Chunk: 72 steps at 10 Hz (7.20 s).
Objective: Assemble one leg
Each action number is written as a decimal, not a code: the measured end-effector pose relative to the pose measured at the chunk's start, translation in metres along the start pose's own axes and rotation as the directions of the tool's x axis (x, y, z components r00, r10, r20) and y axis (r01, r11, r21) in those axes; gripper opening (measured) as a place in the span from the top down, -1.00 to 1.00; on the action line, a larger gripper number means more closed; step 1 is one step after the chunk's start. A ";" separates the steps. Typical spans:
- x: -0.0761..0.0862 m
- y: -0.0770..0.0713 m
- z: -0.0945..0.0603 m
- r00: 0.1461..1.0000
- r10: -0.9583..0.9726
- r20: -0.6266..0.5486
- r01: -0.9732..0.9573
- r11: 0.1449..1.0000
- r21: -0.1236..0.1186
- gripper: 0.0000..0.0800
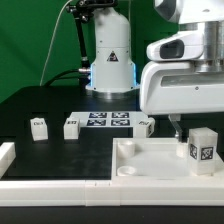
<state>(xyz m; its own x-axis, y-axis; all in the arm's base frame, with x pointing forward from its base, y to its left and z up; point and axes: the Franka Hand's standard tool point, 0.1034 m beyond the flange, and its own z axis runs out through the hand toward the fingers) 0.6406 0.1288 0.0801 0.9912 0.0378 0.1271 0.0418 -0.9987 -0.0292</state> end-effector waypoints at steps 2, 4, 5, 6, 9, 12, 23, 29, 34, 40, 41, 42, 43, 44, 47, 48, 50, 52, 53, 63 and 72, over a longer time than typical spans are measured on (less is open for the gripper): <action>-0.002 0.007 0.003 1.000 -0.002 -0.013 0.002 1.000 0.003 -0.55; -0.002 0.007 0.003 1.000 -0.002 -0.013 0.002 1.000 0.003 -0.07; -0.002 0.007 0.003 1.000 0.000 -0.013 0.000 1.000 0.003 0.27; -0.002 0.007 0.004 0.999 0.033 -0.013 -0.033 0.999 0.003 0.27; -0.002 0.011 0.004 0.948 0.318 -0.015 -0.317 0.948 0.015 0.27; -0.005 0.018 0.004 0.727 0.686 -0.029 -0.684 0.727 0.064 0.27; -0.010 0.014 0.002 0.491 0.870 0.028 -0.871 0.490 0.036 -0.56; -0.001 0.010 0.000 0.955 0.293 0.041 -0.293 0.956 0.002 -0.62; -0.005 0.016 0.003 1.000 0.019 0.018 -0.019 1.000 0.003 -0.62; -0.005 0.017 0.004 0.964 0.265 0.022 -0.266 0.964 0.013 0.27; -0.006 0.016 0.004 0.913 0.407 0.024 -0.408 0.913 0.011 0.27; -0.006 0.014 0.004 0.852 0.523 0.026 -0.523 0.852 0.009 0.27; -0.007 0.013 0.004 0.745 0.666 0.024 -0.667 0.745 0.003 0.27; -0.008 0.012 0.004 0.640 0.769 0.015 -0.769 0.640 0.002 0.27; -0.009 0.012 0.004 0.340 0.940 0.018 -0.940 0.340 -0.001 0.27; -0.009 0.011 0.004 0.261 0.965 0.024 -0.965 0.261 -0.001 0.27; -0.009 0.011 0.005 0.269 0.963 0.024 -0.963 0.269 -0.002 0.04; -0.010 0.011 0.006 0.391 0.920 0.023 -0.920 0.391 -0.001 -0.39; -0.009 0.010 0.006 0.465 0.885 0.023 -0.885 0.465 0.000 -0.58; -0.002 0.011 0.000 1.000 0.020 0.022 -0.019 0.999 -0.029 -0.62; -0.001 0.015 0.000 0.994 0.113 0.017 -0.112 0.993 -0.026 0.27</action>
Offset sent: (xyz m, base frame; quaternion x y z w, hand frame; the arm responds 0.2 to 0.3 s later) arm 0.0000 0.0000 0.0000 0.0000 0.0000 0.0000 1.0000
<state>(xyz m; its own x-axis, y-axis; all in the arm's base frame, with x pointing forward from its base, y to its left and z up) 0.6402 0.1142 0.0792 0.9916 -0.0743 0.1063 -0.0729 -0.9972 -0.0170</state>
